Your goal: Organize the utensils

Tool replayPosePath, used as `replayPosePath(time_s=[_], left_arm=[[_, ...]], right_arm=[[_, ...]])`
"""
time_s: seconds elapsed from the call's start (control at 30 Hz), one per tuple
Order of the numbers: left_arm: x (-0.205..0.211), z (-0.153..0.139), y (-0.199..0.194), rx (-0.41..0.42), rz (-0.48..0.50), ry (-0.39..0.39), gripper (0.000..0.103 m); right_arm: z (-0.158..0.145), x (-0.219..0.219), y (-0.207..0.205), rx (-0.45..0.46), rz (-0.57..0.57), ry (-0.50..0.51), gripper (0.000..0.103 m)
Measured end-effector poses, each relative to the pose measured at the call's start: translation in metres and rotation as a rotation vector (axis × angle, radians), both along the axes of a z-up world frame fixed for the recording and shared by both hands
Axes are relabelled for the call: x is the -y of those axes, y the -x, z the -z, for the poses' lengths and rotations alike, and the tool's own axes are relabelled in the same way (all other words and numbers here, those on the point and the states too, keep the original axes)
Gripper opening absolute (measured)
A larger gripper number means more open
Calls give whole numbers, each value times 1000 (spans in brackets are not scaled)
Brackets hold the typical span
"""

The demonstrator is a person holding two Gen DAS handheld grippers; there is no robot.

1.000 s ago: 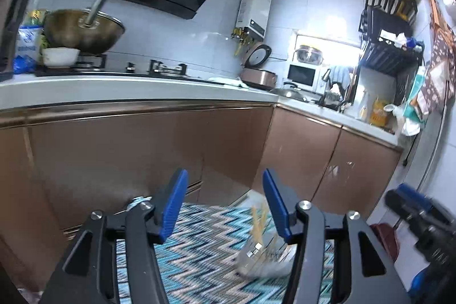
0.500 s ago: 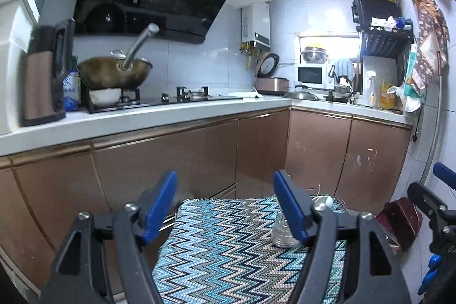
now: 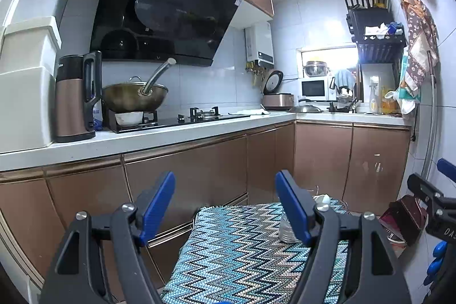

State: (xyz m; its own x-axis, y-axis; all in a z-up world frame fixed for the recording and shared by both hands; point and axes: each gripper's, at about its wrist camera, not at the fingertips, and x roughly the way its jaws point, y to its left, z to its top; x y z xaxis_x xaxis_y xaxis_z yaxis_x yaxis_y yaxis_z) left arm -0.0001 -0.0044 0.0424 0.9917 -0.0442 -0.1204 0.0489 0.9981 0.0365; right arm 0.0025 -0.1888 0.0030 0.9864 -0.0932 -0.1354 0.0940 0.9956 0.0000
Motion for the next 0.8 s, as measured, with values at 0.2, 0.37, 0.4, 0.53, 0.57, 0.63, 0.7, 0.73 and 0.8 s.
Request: replayPosePath(time_s=[0.2, 0.37, 0.4, 0.53, 0.57, 0.63, 0.7, 0.73, 0.8], left_arm=[[-9, -3, 14, 15, -5, 16, 72], [-13, -2, 22, 20, -6, 23, 72], [-15, -2, 23, 17, -7, 25, 72], [-21, 0, 25, 8, -17, 35, 72], [-22, 1, 26, 5, -21, 38, 72], [-25, 3, 27, 1, -29, 45, 72], [-28, 4, 29, -1, -37, 48, 72], [-29, 4, 29, -1, -40, 49, 72], [-30, 3, 32, 2, -45, 50, 72]], right_arm=[[-10, -4, 21, 45, 17, 21, 103], [-14, -10, 32, 64, 40, 46, 103], [-14, -11, 33, 65, 41, 49, 103], [-12, -17, 39, 67, 50, 59, 103], [-11, -18, 40, 68, 54, 64, 103], [-10, -21, 43, 70, 61, 76, 103], [-10, -24, 47, 75, 73, 87, 103], [-10, -26, 49, 80, 80, 94, 103], [-11, -28, 51, 86, 93, 107, 103]])
